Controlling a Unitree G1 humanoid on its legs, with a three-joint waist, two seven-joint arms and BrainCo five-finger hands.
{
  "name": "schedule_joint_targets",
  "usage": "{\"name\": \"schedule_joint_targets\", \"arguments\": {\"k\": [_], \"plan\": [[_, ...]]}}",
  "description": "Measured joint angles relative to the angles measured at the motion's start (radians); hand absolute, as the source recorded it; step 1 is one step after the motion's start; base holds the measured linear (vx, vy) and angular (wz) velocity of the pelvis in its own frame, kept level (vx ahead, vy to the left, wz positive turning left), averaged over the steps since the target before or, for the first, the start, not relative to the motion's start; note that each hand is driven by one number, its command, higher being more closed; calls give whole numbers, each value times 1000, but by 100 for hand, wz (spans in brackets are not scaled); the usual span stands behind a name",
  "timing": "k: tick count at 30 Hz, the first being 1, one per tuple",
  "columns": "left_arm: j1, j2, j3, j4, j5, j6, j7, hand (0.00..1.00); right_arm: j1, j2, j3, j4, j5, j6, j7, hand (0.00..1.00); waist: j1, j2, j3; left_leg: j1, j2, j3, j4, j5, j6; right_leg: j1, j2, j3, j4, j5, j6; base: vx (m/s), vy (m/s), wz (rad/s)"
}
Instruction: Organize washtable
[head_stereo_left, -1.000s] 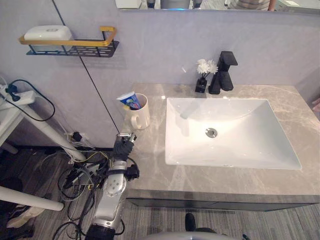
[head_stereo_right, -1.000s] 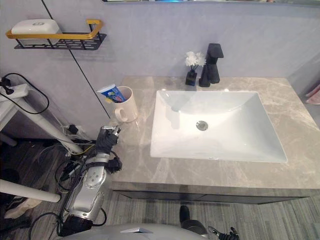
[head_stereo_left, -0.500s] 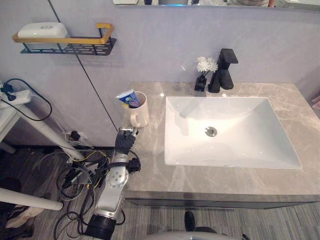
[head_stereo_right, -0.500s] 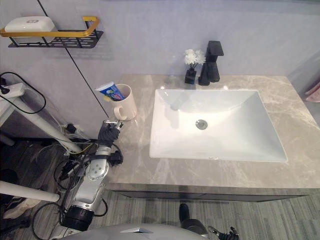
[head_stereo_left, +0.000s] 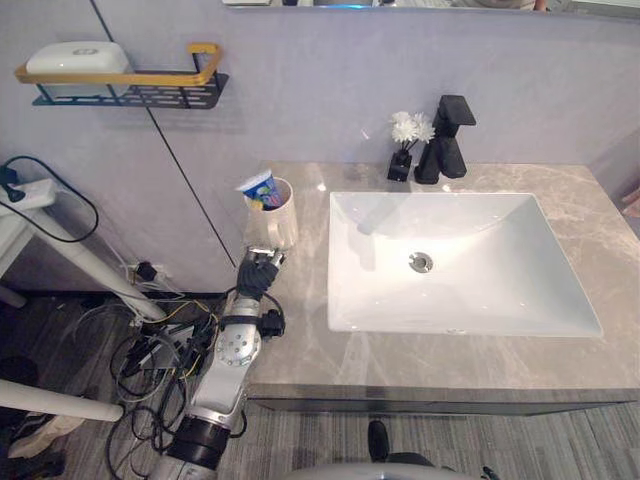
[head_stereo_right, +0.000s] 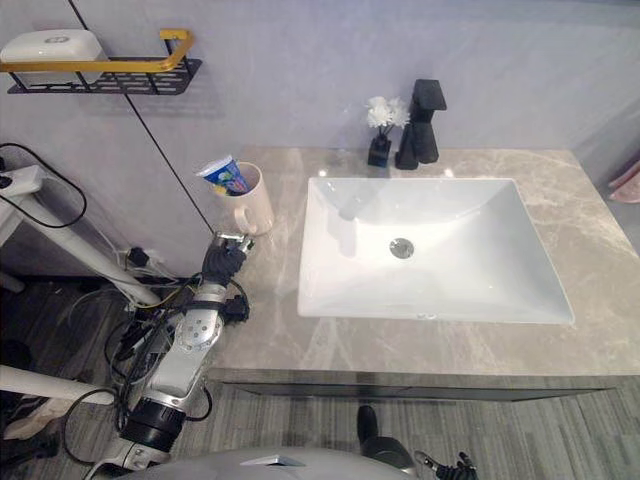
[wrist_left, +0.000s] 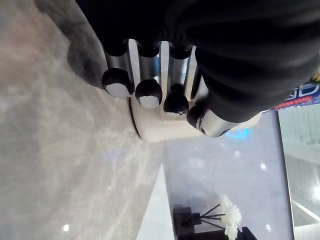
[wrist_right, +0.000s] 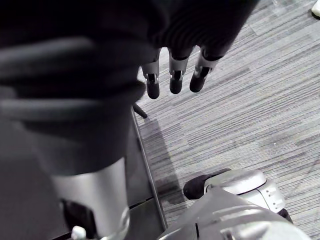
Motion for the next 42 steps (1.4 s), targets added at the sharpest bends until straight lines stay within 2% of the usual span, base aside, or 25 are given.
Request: {"name": "schedule_joint_targets", "arguments": {"k": [11,19,25,31,42], "plan": [[-70,34,-39,38,4,11,1,100,0,-1,0,-1,0,-3,4,0,-6,1,6,0,0,3,-2,0,0,-3,1,6,0,0,0,0,0,0],[-119,53,-60,76,42,13,1,100,1,0,-4,-2,0,-7,4,0,-24,2,10,0,0,4,-3,0,0,-4,1,8,0,0,0,-1,0,0],[-141,61,-79,77,43,13,0,100,1,0,-7,-2,0,-17,4,0,-25,3,36,2,0,14,-6,0,0,-7,3,15,1,0,0,3,1,-4],[-167,65,-109,110,68,12,1,100,2,1,-17,-2,0,-17,5,0,-26,3,36,3,1,24,-10,0,-1,-13,5,19,5,0,0,18,-1,-3],[-178,68,-102,142,65,6,-3,100,2,-1,-19,-1,0,-17,5,0,-24,6,38,8,0,25,-6,0,-1,-6,5,23,1,3,0,-2,1,-1]]}}
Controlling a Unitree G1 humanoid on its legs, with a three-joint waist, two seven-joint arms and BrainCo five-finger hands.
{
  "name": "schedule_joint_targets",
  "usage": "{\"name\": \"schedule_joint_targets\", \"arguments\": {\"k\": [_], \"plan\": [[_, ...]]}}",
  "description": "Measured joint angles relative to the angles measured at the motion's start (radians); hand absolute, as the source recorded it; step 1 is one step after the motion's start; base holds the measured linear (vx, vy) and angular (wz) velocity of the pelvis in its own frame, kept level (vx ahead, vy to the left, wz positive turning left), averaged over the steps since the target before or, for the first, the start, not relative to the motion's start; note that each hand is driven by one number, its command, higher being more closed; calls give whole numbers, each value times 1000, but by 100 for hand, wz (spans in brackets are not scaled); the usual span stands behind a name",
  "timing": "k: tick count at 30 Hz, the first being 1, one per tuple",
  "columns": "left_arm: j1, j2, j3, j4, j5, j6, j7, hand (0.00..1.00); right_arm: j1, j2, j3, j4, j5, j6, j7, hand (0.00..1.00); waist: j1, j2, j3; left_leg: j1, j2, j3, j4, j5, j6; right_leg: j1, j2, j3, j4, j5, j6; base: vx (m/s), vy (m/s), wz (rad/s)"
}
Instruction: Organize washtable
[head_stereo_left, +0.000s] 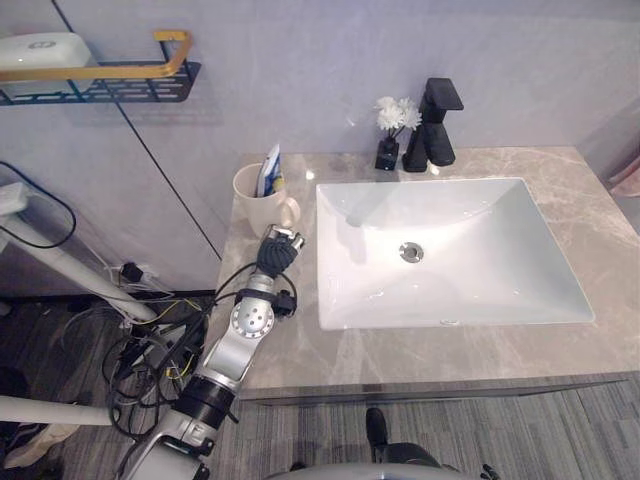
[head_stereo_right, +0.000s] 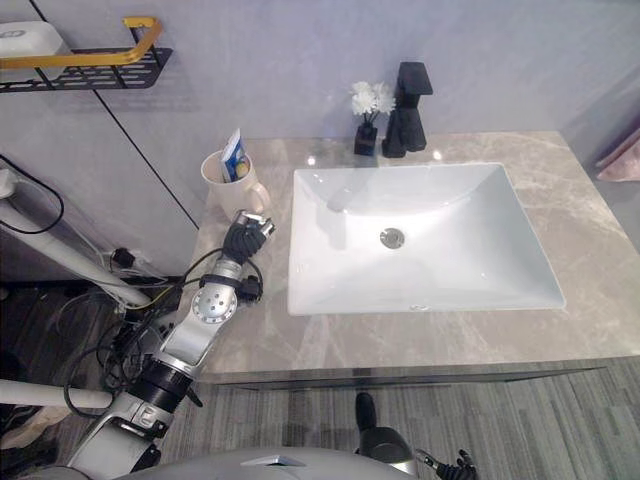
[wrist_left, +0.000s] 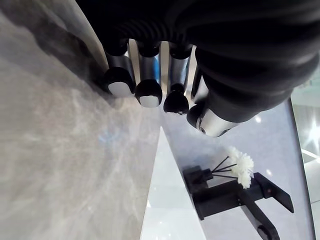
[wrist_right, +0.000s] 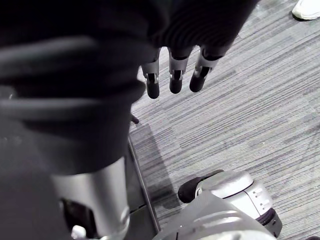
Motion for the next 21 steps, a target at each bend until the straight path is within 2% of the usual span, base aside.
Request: {"name": "schedule_joint_targets", "arguments": {"k": [3,7,10,14,19,21], "plan": [[52,-1,-1,-42,-3,-16,-11,100,-2,1,0,0,0,0,0,0,0,3,1,4,0,-2,0,0,0,6,-1,-4,1,0,0,3,1,2],[204,-8,-18,-179,-65,-48,-66,100,-2,1,0,4,0,1,-1,0,7,3,1,4,0,-15,4,0,0,14,-3,-16,2,0,0,-1,-1,9],[273,-6,-14,-225,-107,-56,-93,100,-2,0,1,7,1,1,-2,0,28,4,0,5,-1,-26,14,0,0,24,-7,-27,3,0,0,-35,-1,10],[377,6,7,-341,-156,-67,-122,100,-2,-4,2,10,5,1,-3,0,33,7,-2,6,-1,-36,24,0,0,38,-13,-39,3,0,0,-32,4,11],[487,-1,108,-503,-279,-84,-150,100,-8,-13,2,37,40,2,-3,0,51,16,-12,28,-4,-62,41,0,0,80,-21,-67,6,0,0,-41,2,13],[554,-44,183,-589,-280,-105,-146,100,-6,-17,2,54,42,3,-3,0,64,18,-25,21,-11,-77,55,0,1,86,-29,-70,6,0,0,-61,21,21]]}}
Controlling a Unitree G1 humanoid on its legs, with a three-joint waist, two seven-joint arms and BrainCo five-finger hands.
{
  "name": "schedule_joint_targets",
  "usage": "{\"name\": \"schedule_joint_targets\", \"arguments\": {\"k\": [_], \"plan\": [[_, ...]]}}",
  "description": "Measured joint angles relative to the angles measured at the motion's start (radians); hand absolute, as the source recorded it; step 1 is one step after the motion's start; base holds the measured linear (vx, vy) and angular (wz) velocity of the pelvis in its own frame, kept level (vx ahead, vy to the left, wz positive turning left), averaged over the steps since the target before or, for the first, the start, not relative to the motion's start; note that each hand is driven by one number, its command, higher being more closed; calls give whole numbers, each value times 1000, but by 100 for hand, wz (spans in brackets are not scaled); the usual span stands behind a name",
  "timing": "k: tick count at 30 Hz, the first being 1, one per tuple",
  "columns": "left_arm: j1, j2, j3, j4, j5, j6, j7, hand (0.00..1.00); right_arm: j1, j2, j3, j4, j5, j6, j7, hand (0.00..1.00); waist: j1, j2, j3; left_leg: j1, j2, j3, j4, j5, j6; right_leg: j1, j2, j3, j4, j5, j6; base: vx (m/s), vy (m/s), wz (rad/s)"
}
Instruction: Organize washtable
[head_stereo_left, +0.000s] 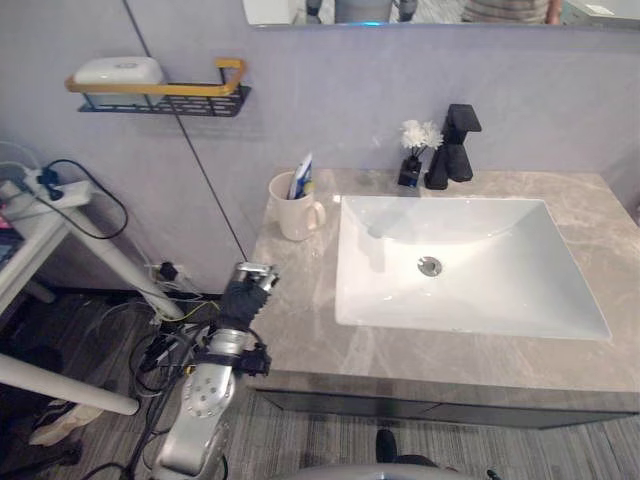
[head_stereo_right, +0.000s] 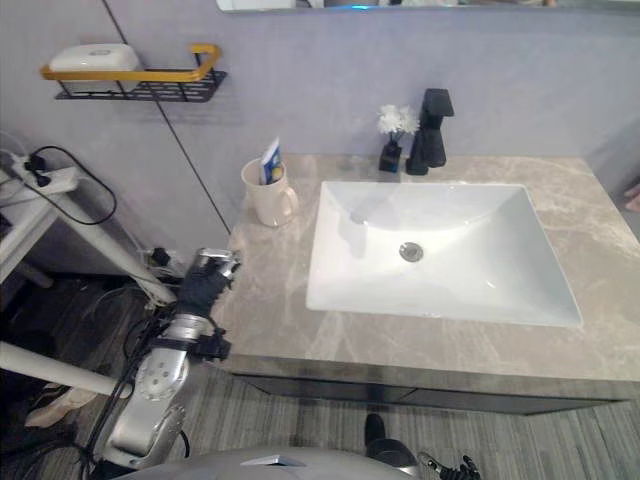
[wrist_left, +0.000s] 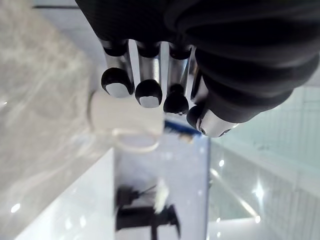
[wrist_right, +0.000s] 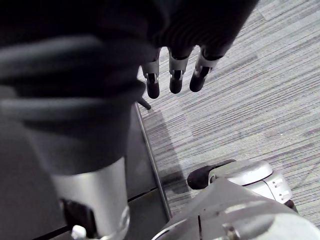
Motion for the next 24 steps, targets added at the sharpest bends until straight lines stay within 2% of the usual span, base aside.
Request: {"name": "schedule_joint_targets", "arguments": {"k": [4,5,7,9,10,12,14,15,19,20,24], "plan": [[82,-90,150,-19,-12,-23,12,100,5,-5,0,19,37,0,3,0,30,1,-5,1,-11,-23,20,-4,6,26,-6,-25,0,-1,1,-82,10,20],[94,-114,211,47,-36,-38,12,100,9,-4,-1,29,37,1,4,0,43,-4,-14,1,-12,-34,23,-4,6,31,-8,-33,0,-3,3,-73,3,19],[105,-144,311,191,-40,-36,28,100,11,-4,-1,35,38,1,9,0,47,-4,-33,0,-12,-45,26,-3,5,37,-9,-51,0,-7,8,-67,-10,18],[105,-187,432,431,-39,-19,56,100,11,-1,-1,35,38,2,21,0,47,-13,-40,0,-13,-60,31,-10,3,47,-9,-66,-1,-10,7,-77,-14,20],[106,-197,456,488,-39,-10,65,100,13,1,-1,35,38,3,24,0,49,-16,-43,-2,-13,-62,31,-10,3,47,-9,-69,-2,-11,7,-73,-15,12],[104,-219,542,743,-31,22,85,100,16,9,-3,33,38,16,27,0,57,-24,-47,-3,-8,-62,30,-10,2,47,-5,-70,-5,-15,0,-55,-20,3],[88,-230,601,919,-26,44,92,100,16,16,-7,32,40,16,28,0,60,-33,-53,-3,-6,-63,29,-10,2,46,-3,-69,-6,-16,-1,0,0,0],[68,-230,645,1099,-52,62,91,100,15,21,-25,35,42,16,30,0,61,-41,-57,-2,-5,-65,27,-10,2,46,-3,-68,-6,-17,-2,0,0,0],[63,-236,682,1401,-70,111,64,100,14,31,-53,43,75,16,35,0,58,-45,-60,8,-6,-55,19,-10,2,46,-3,-49,-5,-17,-2,16,3,-9],[63,-237,683,1429,-70,119,57,0,13,31,-60,52,75,16,35,0,57,-45,-60,11,-6,-53,17,-10,2,46,-3,-45,-6,-17,-2,38,15,-16],[54,-243,681,1500,-54,156,-13,0,7,27,-75,79,75,17,44,0,56,-42,-60,40,-3,-25,-6,-10,2,47,-1,-14,-5,-17,-2,58,15,-24]]}}
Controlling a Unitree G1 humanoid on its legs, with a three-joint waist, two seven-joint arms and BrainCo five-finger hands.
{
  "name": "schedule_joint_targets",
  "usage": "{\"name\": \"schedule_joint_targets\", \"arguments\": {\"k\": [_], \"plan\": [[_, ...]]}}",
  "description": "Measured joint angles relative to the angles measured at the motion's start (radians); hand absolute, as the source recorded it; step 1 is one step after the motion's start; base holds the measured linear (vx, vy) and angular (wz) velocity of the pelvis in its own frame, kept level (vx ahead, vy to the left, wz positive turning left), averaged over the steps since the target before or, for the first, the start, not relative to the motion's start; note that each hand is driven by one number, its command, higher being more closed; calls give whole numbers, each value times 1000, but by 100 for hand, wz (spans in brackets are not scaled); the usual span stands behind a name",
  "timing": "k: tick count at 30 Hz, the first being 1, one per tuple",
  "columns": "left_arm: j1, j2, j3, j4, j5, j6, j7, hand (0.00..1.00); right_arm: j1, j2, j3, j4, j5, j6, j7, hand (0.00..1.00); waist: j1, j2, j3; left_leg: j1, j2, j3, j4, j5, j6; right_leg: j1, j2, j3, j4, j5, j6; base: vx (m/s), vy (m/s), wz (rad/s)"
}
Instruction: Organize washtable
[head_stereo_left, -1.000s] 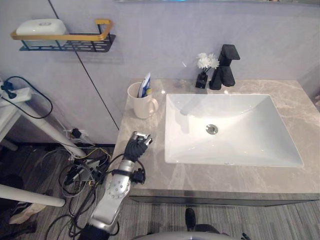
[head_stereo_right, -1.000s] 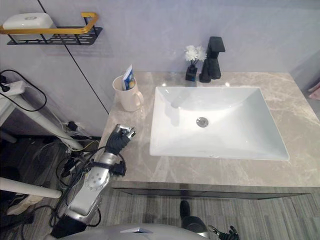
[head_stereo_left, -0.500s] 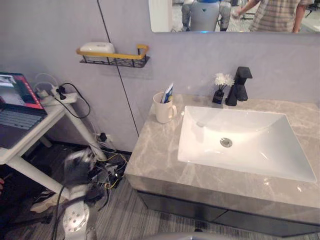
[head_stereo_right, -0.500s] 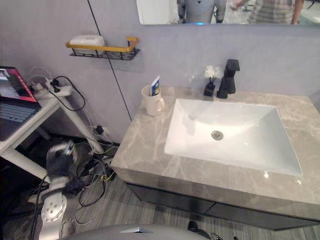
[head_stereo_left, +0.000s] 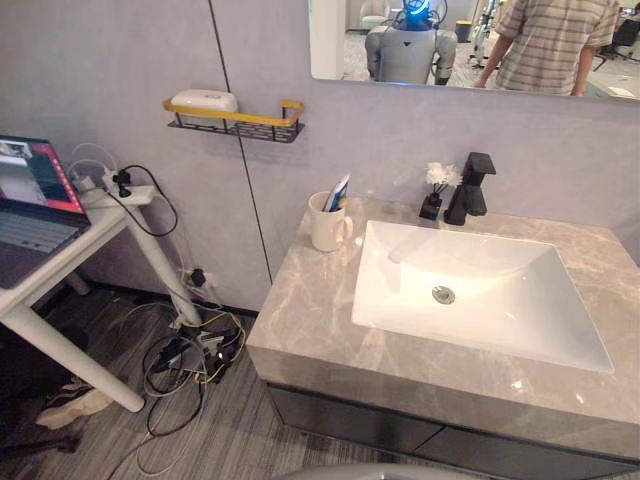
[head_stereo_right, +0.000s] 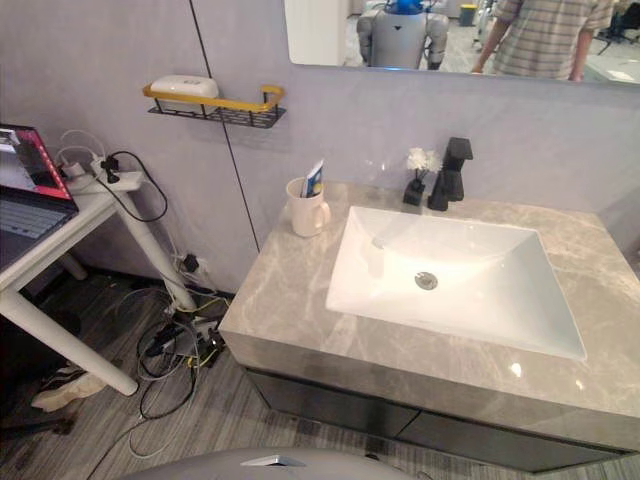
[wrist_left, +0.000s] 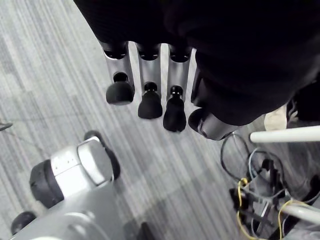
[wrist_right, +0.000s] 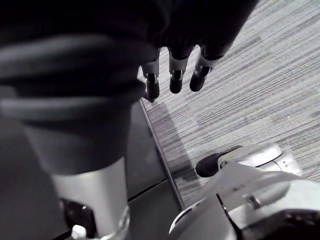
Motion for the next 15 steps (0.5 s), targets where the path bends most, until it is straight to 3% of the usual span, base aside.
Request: {"name": "schedule_joint_targets", "arguments": {"k": [6,11,15], "plan": [[-77,19,-93,34,67,17,-87,0,-12,-2,1,32,0,5,25,0,-8,-1,0,10,-1,19,-2,6,-1,1,0,17,4,5,7,47,16,-9],[-108,50,-217,35,117,14,-95,0,-12,-3,5,36,0,8,33,0,-10,-4,3,11,-3,19,-3,6,-1,0,-2,16,4,5,7,16,6,-1],[-110,60,-250,36,118,14,-94,0,-14,-3,6,35,1,15,33,0,-10,-6,5,11,-4,12,0,6,-1,5,-3,2,5,1,11,5,1,6]]}}
